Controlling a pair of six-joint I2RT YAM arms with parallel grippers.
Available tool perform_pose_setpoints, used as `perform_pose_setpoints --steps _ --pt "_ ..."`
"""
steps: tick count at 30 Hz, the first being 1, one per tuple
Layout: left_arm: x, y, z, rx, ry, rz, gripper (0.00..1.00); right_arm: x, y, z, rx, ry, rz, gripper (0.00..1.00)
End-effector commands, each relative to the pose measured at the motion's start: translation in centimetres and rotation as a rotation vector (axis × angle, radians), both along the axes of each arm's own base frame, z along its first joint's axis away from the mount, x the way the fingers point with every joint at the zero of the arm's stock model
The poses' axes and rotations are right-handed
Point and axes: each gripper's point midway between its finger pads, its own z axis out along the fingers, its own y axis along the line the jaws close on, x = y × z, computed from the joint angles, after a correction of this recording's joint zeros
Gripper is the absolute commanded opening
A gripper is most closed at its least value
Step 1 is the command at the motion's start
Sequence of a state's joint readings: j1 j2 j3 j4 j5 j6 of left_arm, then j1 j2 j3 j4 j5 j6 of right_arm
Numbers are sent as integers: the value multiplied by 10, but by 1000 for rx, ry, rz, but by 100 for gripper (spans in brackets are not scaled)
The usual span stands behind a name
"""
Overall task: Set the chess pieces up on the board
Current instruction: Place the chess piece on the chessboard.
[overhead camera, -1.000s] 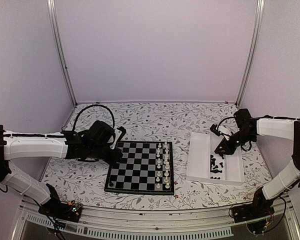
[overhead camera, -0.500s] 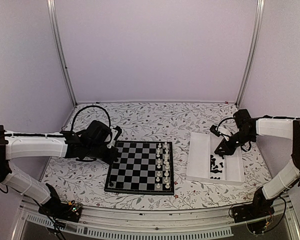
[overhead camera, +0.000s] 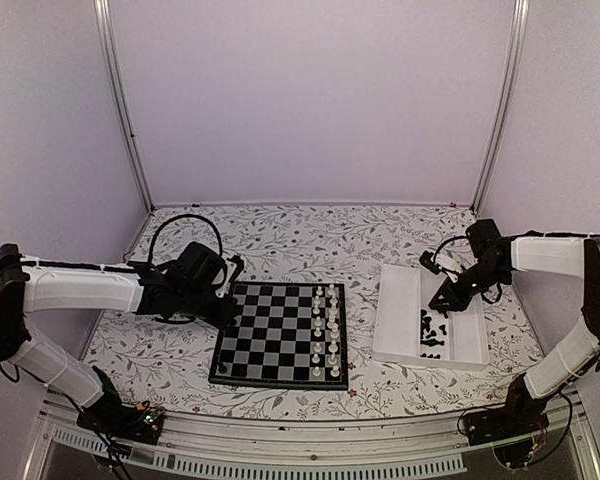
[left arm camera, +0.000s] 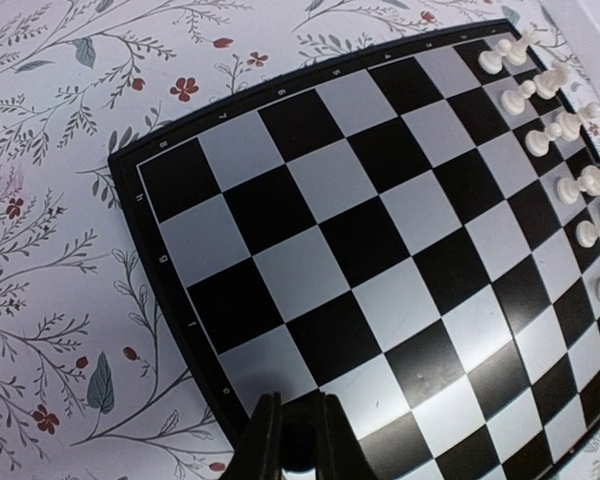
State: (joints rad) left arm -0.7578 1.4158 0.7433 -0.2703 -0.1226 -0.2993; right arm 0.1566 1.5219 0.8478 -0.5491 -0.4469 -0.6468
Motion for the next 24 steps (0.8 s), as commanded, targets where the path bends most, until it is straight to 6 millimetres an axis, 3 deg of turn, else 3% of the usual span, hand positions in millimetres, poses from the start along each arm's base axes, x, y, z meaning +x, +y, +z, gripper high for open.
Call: perform_pose_setpoints --steps 1,24 --pt "13 0 1 -10 -17 27 0 7 -1 0 -3 -11 -8 20" --pt "27 2 -11 4 -11 59 3 7 -1 -5 -11 3 -7 21"
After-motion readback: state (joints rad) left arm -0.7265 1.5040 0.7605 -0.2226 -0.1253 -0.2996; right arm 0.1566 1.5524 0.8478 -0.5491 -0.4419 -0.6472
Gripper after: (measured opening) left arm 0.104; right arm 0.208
